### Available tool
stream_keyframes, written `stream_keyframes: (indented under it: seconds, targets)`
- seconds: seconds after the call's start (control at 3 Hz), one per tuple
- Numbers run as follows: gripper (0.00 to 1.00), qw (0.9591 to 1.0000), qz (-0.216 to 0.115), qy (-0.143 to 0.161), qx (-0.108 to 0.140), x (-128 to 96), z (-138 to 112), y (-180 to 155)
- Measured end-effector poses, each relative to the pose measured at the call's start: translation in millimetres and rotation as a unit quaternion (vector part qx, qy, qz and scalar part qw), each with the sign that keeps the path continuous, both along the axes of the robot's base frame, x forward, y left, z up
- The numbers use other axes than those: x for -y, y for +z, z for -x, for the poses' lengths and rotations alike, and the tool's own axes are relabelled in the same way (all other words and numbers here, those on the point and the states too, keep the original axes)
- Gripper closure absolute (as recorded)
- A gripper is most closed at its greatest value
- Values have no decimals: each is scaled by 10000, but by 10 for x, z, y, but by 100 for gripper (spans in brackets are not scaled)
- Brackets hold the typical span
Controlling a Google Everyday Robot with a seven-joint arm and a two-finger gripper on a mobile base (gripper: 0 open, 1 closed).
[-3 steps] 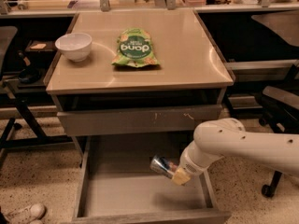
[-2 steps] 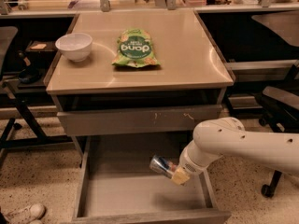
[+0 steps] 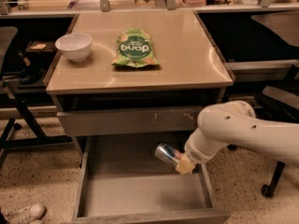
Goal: Pick redbull can from middle drawer and place on counter
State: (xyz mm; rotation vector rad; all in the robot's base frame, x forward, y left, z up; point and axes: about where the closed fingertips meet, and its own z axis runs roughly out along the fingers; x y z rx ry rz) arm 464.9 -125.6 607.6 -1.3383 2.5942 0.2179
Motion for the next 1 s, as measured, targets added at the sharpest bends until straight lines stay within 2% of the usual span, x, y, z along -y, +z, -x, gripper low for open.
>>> stream_keyframes:
  seconds: [0.33, 0.67, 1.0]
  targets:
    - [100, 9987, 257, -383, 192, 218, -107, 590]
    - [100, 9951, 603, -683, 381, 430, -254, 1191]
    - [100, 9951, 601, -683, 382, 429, -254, 1191]
